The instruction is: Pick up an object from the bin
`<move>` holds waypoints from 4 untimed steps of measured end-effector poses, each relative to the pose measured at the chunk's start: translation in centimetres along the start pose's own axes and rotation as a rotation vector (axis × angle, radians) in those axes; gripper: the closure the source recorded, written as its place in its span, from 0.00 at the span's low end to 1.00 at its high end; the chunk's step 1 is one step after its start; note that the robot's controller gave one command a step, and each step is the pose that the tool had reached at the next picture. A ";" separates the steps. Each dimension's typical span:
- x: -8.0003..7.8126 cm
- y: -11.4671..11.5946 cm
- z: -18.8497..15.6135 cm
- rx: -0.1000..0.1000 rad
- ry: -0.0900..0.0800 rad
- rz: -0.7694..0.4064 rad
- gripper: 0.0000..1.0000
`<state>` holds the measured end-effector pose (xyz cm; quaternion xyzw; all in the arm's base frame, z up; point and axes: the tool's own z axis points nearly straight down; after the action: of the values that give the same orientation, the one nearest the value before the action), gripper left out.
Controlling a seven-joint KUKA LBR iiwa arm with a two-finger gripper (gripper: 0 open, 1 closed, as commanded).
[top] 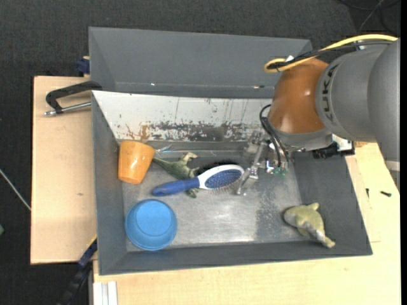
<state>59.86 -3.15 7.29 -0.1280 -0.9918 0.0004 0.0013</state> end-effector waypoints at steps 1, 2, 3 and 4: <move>-0.4 0.1 -0.3 -0.003 -0.017 0.000 1.00; 0.1 1.0 -4.7 -0.002 -0.012 -0.118 1.00; 0.6 2.4 -10.7 -0.004 -0.016 -0.180 1.00; 0.9 2.6 -5.6 -0.001 0.000 -0.309 1.00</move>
Offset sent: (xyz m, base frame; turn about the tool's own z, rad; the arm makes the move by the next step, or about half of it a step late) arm 0.0000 0.0000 0.0000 0.0000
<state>59.63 -0.36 12.90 0.0264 -0.9997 -0.0004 0.0010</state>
